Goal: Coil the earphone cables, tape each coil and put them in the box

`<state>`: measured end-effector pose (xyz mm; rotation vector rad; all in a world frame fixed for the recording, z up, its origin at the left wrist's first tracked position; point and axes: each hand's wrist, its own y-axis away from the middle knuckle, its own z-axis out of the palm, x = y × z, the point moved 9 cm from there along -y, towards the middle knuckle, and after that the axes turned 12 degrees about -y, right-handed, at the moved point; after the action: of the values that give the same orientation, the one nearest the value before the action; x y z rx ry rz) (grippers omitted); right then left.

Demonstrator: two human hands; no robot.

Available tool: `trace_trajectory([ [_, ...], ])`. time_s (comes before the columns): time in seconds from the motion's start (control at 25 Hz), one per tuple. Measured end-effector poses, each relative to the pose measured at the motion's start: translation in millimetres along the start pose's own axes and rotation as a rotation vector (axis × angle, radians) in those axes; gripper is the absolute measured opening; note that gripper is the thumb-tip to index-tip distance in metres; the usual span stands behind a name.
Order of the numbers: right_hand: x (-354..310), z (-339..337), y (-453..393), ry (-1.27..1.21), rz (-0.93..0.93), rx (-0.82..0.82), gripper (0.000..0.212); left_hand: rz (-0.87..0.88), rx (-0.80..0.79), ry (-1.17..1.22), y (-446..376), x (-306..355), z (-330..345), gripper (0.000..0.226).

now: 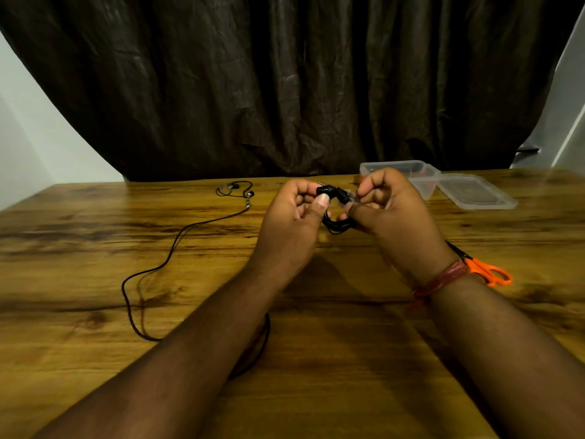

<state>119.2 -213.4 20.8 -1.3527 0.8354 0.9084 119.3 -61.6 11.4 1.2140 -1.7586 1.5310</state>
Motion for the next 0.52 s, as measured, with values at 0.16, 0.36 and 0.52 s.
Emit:
trace_trajectory([
  [0.16,1,5,-1,-0.21,0.026,-0.032,0.027,0.055,-0.03,-0.074,1,8,2,0.014],
  [0.36,1,13,1,-0.326,0.087,-0.077,0.018,0.167,0.009,-0.274,4,21,-1,0.009],
  [0.52,-4,12,3,-0.122,0.013,-0.091,0.012,0.229,0.015,-0.372,7,27,1,0.01],
])
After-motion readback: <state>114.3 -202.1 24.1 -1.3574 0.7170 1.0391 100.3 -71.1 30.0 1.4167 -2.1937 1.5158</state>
